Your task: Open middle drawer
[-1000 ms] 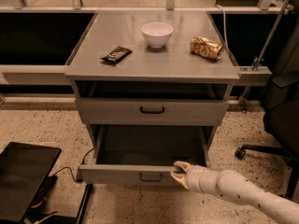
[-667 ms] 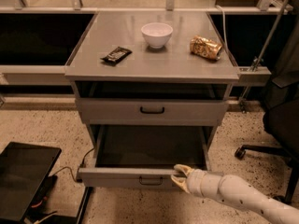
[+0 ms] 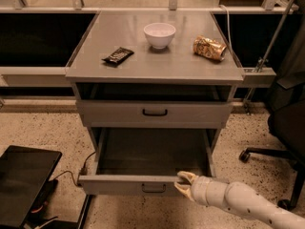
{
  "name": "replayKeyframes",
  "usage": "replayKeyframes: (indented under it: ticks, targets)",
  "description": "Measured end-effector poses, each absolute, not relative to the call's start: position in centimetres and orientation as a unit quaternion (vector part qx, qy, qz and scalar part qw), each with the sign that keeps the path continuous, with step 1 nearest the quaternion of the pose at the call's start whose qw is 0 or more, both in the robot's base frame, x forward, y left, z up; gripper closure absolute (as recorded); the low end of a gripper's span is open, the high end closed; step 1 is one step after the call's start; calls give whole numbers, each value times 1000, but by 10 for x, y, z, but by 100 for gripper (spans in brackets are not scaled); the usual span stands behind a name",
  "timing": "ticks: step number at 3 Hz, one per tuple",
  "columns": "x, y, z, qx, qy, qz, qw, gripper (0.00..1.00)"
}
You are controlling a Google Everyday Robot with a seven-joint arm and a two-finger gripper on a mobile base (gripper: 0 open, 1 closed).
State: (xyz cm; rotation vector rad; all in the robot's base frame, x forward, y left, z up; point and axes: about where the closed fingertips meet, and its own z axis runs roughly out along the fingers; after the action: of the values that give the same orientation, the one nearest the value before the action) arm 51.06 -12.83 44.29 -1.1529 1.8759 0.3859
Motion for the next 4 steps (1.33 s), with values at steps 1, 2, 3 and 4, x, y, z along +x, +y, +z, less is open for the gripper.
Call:
replayKeyframes:
  ticks: [1, 2, 3, 4]
  targets:
    - [511, -128, 446, -464, 754, 155, 438, 100]
    - [496, -127, 439, -459, 754, 165, 440, 100]
    - [496, -128, 446, -459, 754, 165, 440, 100]
    - [481, -116, 443, -467, 745, 181, 440, 100]
